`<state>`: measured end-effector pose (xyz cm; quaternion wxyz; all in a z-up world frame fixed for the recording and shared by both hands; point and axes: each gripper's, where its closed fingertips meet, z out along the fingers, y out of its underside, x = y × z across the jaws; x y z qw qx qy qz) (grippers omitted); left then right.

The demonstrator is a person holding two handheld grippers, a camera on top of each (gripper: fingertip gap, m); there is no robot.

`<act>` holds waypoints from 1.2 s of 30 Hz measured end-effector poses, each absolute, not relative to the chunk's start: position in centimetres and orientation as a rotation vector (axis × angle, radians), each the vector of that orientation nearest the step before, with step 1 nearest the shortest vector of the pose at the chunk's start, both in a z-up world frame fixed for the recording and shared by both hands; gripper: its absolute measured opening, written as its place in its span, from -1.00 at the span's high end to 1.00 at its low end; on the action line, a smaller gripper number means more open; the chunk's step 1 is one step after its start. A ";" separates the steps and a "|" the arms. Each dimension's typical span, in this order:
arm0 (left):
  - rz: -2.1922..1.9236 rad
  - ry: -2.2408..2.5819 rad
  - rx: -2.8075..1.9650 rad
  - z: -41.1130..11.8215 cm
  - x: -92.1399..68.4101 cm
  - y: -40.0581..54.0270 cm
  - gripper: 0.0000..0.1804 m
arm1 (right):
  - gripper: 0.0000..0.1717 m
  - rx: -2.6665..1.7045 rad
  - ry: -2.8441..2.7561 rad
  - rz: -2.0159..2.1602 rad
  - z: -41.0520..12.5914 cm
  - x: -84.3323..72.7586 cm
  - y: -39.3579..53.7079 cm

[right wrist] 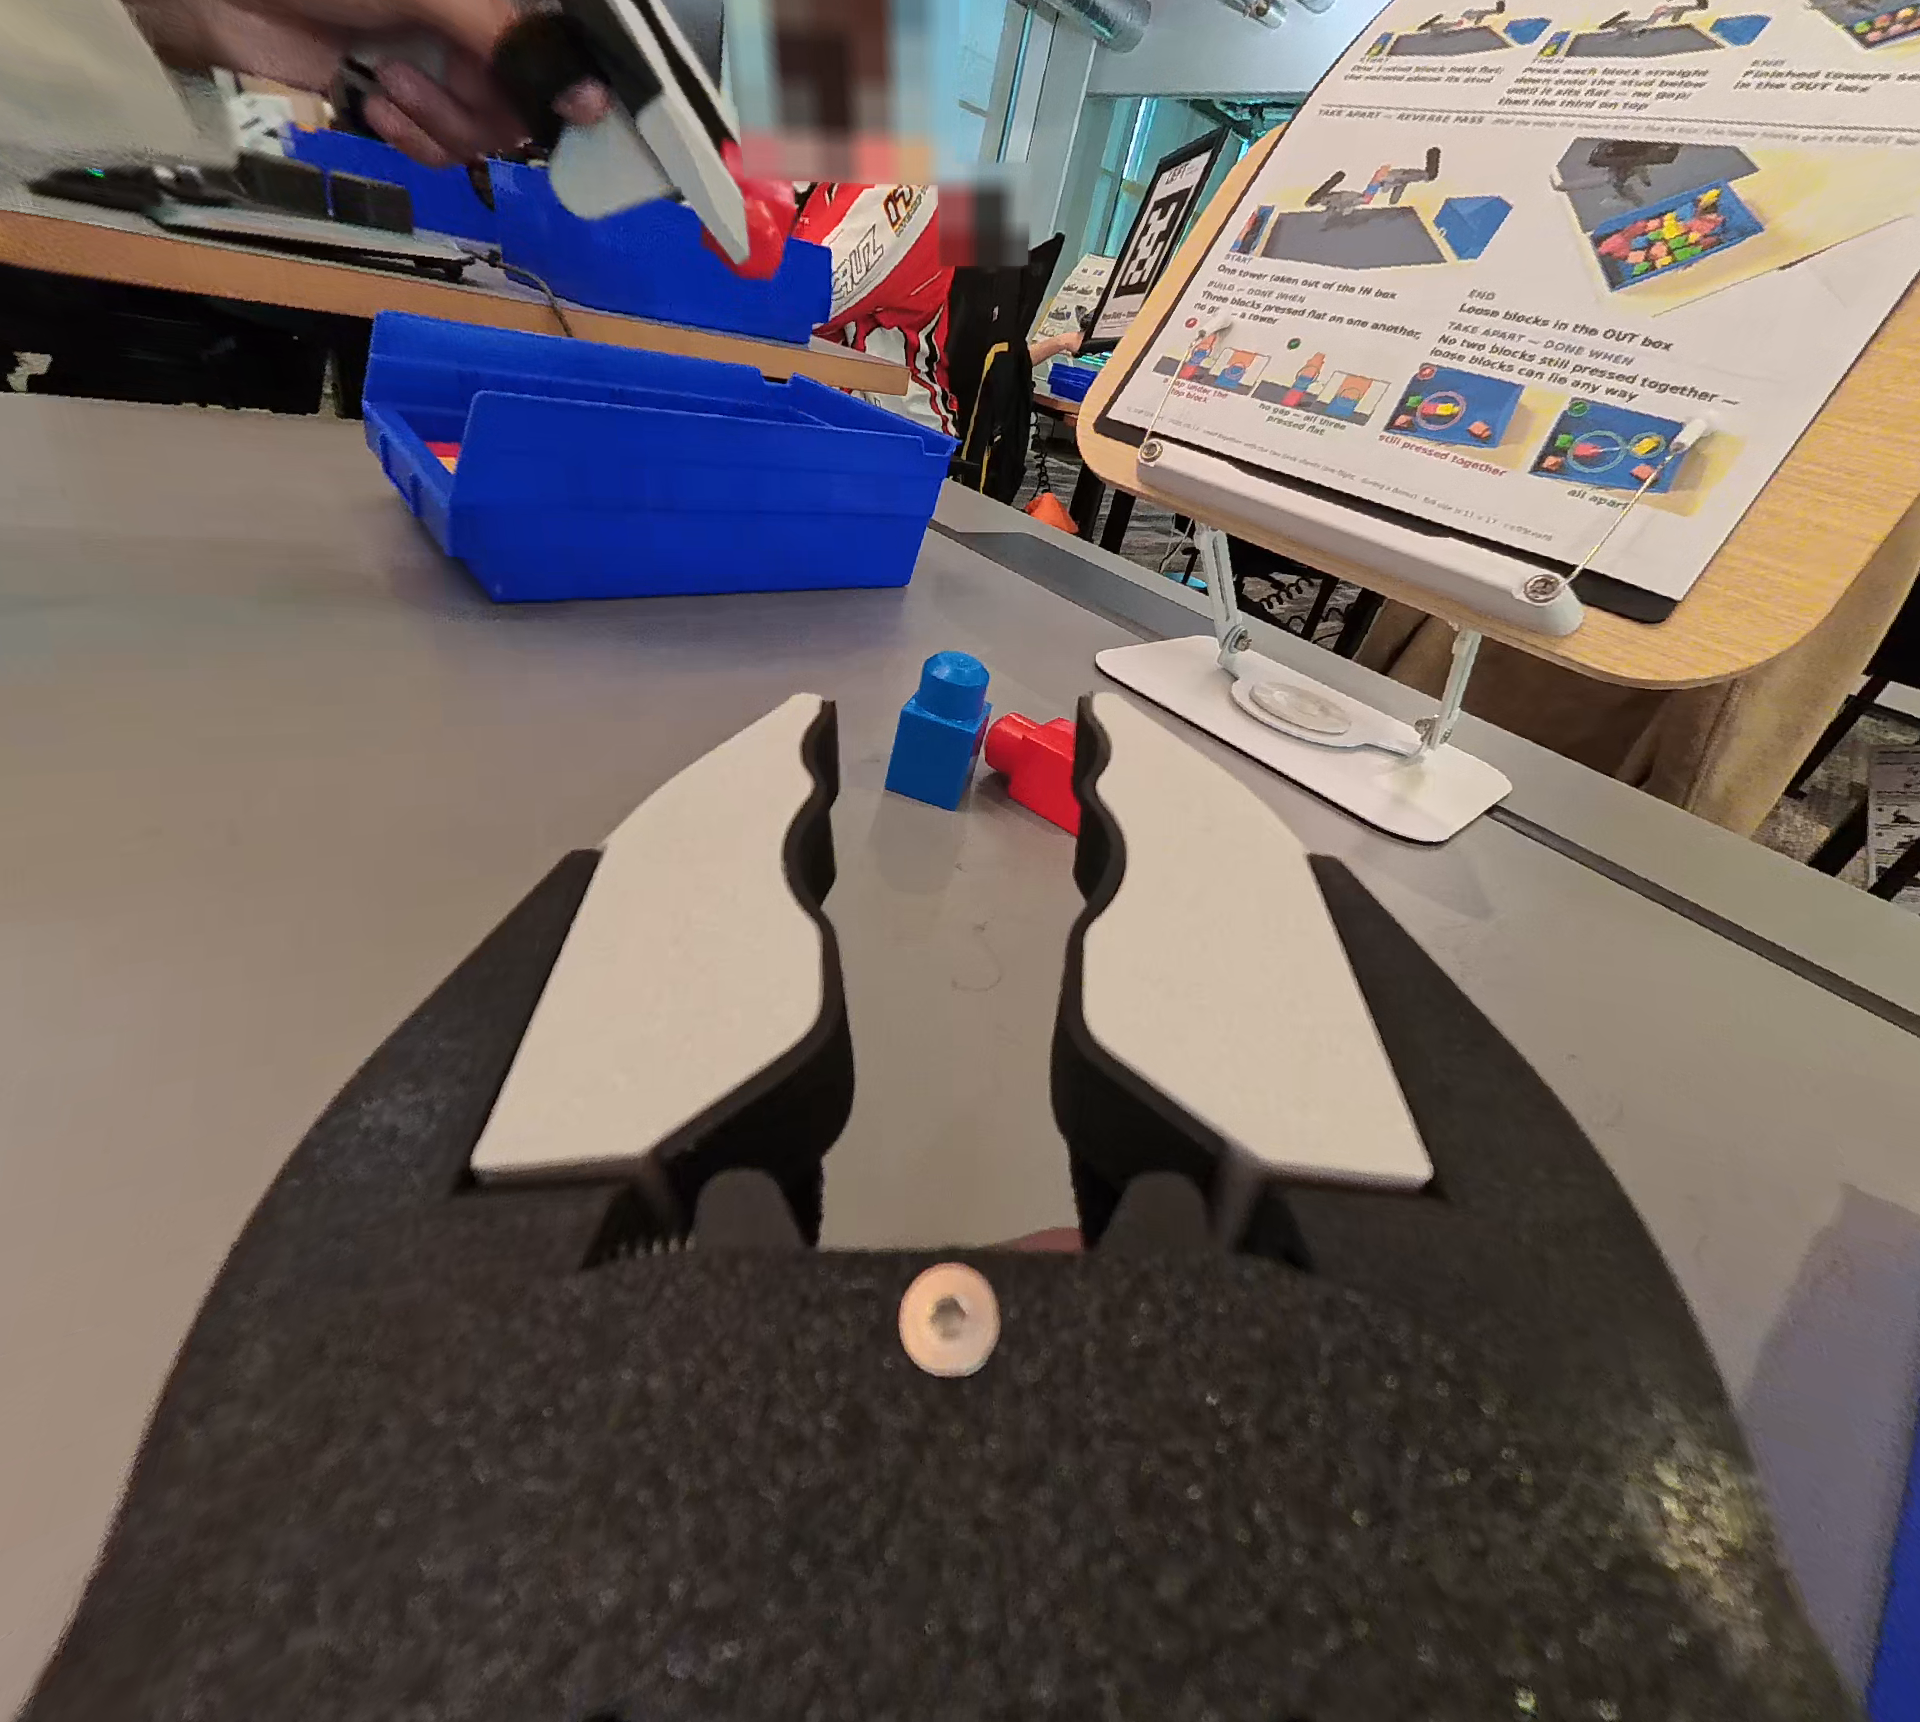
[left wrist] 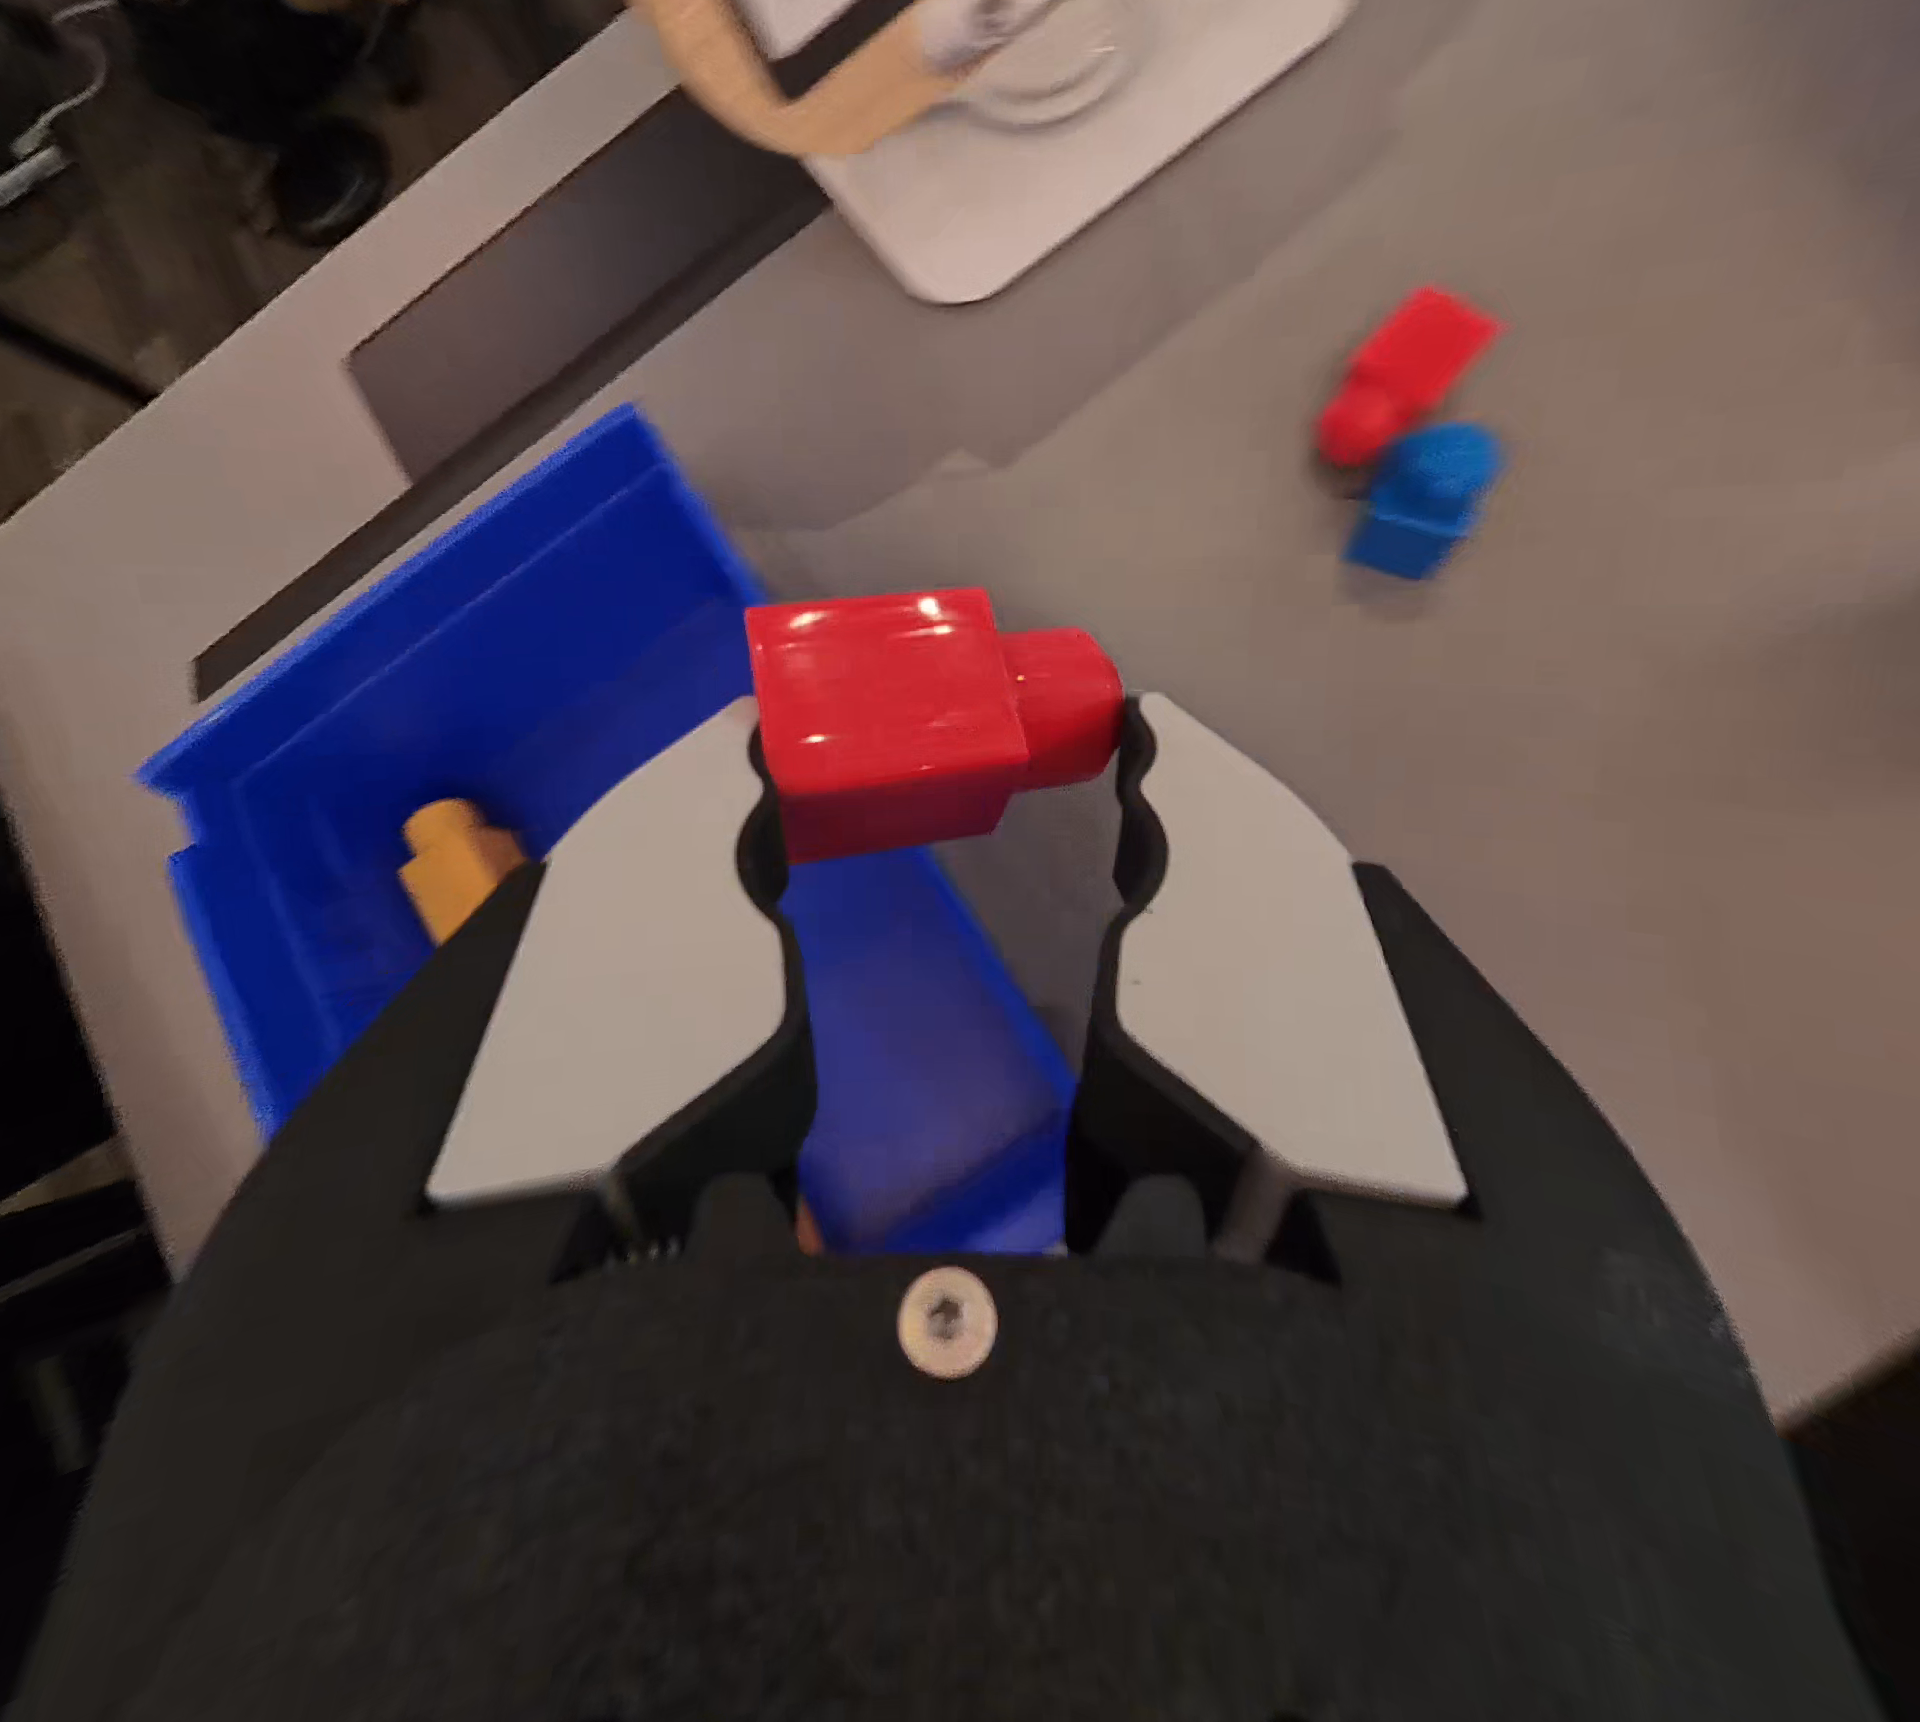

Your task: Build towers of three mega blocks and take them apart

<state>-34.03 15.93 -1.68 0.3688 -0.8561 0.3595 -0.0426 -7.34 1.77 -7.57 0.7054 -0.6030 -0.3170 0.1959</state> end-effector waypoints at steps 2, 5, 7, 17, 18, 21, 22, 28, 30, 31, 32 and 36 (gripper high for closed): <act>-0.129 0.996 -2.212 -1.7 -30.9 13.5 0.32 | 0.50 -1.340 -0.696 0.433 -7.5 -7.2 1.9; -0.063 1.124 -2.207 -3.7 -26.5 10.9 0.32 | 0.50 -1.340 -0.690 0.432 -7.5 -7.0 1.9; -0.021 1.177 -2.172 -6.0 -23.8 10.1 0.32 | 0.50 -1.339 -0.692 0.430 -7.5 -7.1 1.9; -0.252 0.999 -2.239 -17.3 -15.3 8.9 0.32 | 0.50 -1.335 -0.701 0.424 -7.5 -7.2 1.8; -0.259 1.003 -2.247 -17.7 -15.0 8.9 0.32 | 0.50 -1.335 -0.702 0.424 -7.5 -7.2 1.8; -0.309 0.974 -2.257 -18.3 -14.4 9.1 0.32 | 0.50 -1.336 -0.708 0.420 -7.5 -7.3 1.8; -0.322 0.967 -2.255 -18.4 -14.2 9.2 0.32 | 0.50 -1.337 -0.709 0.420 -7.6 -7.3 1.8; -0.401 0.946 -2.234 -18.4 -13.5 8.9 0.24 | 0.50 -1.336 -0.709 0.422 -7.6 -7.3 1.8; -0.439 0.956 -2.227 -17.9 -13.8 8.0 0.18 | 0.50 -1.336 -0.712 0.420 -7.6 -7.3 1.8; -0.460 0.958 -2.206 -17.4 -14.1 7.4 0.16 | 0.50 -1.335 -0.714 0.419 -7.6 -7.4 1.8; -0.477 0.955 -2.183 -16.7 -14.6 6.8 0.16 | 0.50 -1.333 -0.717 0.417 -7.6 -7.4 1.7; -0.570 0.901 -2.041 -13.5 -17.5 3.9 0.13 | 0.50 -1.332 -0.719 0.416 -7.6 -7.4 1.7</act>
